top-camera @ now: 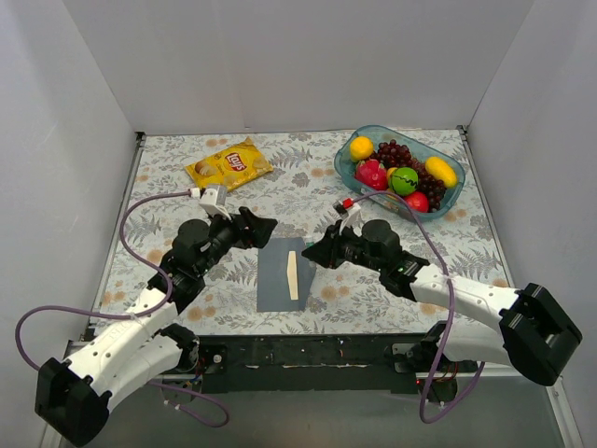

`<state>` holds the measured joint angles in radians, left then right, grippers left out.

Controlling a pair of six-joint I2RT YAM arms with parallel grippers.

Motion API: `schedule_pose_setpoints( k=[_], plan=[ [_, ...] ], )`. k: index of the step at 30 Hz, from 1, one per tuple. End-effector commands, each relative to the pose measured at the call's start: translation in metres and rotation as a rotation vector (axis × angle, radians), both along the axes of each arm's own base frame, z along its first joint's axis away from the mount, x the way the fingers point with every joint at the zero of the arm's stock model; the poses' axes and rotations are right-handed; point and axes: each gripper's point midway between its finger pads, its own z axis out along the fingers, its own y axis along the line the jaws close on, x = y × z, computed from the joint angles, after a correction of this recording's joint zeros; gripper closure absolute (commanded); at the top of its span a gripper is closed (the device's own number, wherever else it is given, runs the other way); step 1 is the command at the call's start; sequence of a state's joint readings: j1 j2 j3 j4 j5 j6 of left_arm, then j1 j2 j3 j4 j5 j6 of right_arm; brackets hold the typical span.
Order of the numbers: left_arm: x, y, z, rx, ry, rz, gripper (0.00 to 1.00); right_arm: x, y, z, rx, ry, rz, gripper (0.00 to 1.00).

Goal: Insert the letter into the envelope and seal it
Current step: Adjust the solid glue.

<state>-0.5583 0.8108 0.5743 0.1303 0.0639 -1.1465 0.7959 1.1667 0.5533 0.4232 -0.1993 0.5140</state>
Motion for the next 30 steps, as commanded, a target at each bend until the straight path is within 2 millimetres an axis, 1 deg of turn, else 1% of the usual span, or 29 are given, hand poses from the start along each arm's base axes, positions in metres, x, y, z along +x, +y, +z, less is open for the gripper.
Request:
schedule_pose_setpoints(
  k=[1,5,6,7,8,9,10,11,12,13,14,15,16,18,22,26,27,30],
  plan=[
    [0.003,0.022,-0.031,0.024,0.108,0.125,0.21,0.012,0.012,0.041,0.06,-0.259,0.0,0.99],
    [-0.001,0.023,-0.054,-0.011,0.189,0.143,0.24,0.01,0.015,0.039,0.061,-0.325,0.012,0.99],
    [-0.002,0.023,-0.061,-0.014,0.206,0.15,0.25,0.009,0.018,0.033,0.054,-0.338,0.02,0.99],
    [-0.003,0.025,-0.071,-0.015,0.231,0.162,0.26,0.01,0.018,0.033,0.069,-0.369,0.008,0.99],
    [-0.003,0.029,-0.076,-0.031,0.245,0.193,0.26,0.012,0.019,0.031,0.068,-0.379,0.005,0.99],
    [-0.002,0.032,-0.078,-0.034,0.247,0.205,0.26,0.013,0.023,0.02,0.049,-0.377,0.015,0.99],
    [-0.004,0.034,-0.085,-0.027,0.256,0.214,0.26,0.014,0.025,0.019,0.057,-0.393,0.012,0.99],
    [-0.003,0.037,-0.087,-0.027,0.254,0.234,0.26,0.015,0.029,0.026,0.087,-0.42,0.012,0.99],
    [-0.004,0.038,-0.086,-0.029,0.252,0.235,0.26,0.015,0.035,0.018,0.076,-0.431,0.025,0.99],
    [-0.005,0.039,-0.091,-0.021,0.259,0.236,0.26,0.015,0.038,0.019,0.085,-0.449,0.028,0.99],
    [-0.005,0.038,-0.092,-0.021,0.261,0.233,0.26,0.015,0.043,0.031,0.127,-0.493,0.025,0.99],
    [-0.006,0.038,-0.096,-0.017,0.272,0.231,0.26,0.017,0.047,0.024,0.115,-0.5,0.031,0.99],
    [-0.006,0.037,-0.098,-0.017,0.279,0.228,0.26,0.017,0.051,0.023,0.117,-0.508,0.037,0.99],
    [-0.008,0.036,-0.103,-0.023,0.294,0.222,0.26,0.019,0.058,0.031,0.144,-0.534,0.04,0.99],
    [-0.011,0.035,-0.109,-0.036,0.303,0.214,0.26,0.019,0.066,0.043,0.177,-0.58,0.046,0.99],
    [-0.013,0.032,-0.117,-0.029,0.322,0.196,0.26,0.017,0.069,0.037,0.171,-0.602,0.071,0.99],
    [-0.013,0.03,-0.117,-0.028,0.32,0.187,0.26,0.015,0.071,0.034,0.168,-0.6,0.081,0.99],
    [-0.011,0.027,-0.114,-0.019,0.311,0.171,0.26,0.005,0.075,0.035,0.178,-0.62,0.133,0.99]
  ],
)
